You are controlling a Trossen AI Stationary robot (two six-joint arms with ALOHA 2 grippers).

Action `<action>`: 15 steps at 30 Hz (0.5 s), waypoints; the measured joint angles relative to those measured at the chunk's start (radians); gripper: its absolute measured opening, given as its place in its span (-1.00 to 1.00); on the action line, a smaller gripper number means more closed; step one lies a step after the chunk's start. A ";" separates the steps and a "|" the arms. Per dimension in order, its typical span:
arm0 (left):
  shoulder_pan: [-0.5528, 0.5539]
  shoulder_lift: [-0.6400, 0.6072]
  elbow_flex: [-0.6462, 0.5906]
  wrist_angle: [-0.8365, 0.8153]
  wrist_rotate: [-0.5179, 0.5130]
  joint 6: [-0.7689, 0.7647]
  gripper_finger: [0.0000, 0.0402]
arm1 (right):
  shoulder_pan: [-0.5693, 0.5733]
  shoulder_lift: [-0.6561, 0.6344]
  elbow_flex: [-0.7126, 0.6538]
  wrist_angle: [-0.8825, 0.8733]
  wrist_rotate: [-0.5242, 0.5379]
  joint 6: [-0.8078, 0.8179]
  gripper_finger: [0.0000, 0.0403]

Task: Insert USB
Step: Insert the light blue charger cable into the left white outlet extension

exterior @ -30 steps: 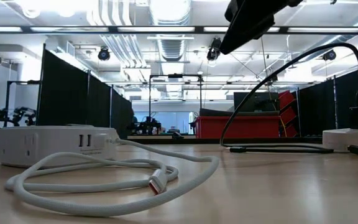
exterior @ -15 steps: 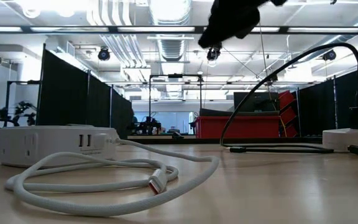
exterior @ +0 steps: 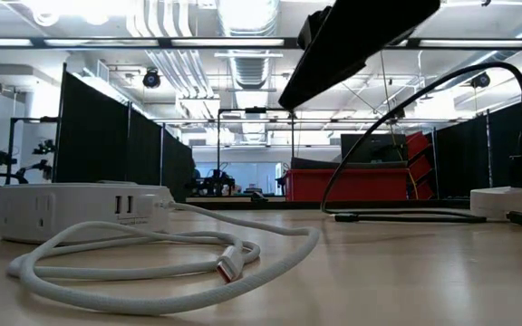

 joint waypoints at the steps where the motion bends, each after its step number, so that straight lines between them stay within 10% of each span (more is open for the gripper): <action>1: 0.007 0.000 -0.011 0.000 0.017 0.027 -0.21 | 0.000 0.000 0.000 -0.001 0.000 0.000 0.04; 15: 0.051 -0.001 -0.128 0.181 0.054 0.159 0.05 | 0.001 0.003 0.000 0.002 -0.001 0.000 0.02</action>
